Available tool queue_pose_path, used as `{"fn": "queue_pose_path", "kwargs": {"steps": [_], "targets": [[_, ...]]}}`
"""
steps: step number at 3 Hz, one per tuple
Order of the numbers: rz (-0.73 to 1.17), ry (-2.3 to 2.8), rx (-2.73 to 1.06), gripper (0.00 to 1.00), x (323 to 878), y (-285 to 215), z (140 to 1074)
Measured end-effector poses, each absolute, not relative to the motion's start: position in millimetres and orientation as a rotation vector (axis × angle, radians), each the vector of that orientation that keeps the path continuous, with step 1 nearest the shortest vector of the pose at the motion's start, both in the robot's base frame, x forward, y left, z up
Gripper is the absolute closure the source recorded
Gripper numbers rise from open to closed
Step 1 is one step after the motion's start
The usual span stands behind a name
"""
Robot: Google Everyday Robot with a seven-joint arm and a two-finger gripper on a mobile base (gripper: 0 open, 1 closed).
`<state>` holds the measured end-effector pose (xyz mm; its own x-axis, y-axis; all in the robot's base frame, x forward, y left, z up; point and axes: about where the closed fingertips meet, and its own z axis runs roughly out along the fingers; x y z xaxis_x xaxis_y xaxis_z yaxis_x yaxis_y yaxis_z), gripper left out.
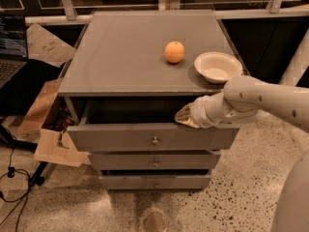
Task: Open top drawer
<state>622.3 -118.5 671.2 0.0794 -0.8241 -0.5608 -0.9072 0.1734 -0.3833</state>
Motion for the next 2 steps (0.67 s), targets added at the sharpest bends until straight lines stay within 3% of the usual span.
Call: {"fn": "queue_pose_path", "kwargs": {"steps": [2], "targets": [[0.16,1.743,-1.681,1.0,618.5,-118.3,672.3]]}}
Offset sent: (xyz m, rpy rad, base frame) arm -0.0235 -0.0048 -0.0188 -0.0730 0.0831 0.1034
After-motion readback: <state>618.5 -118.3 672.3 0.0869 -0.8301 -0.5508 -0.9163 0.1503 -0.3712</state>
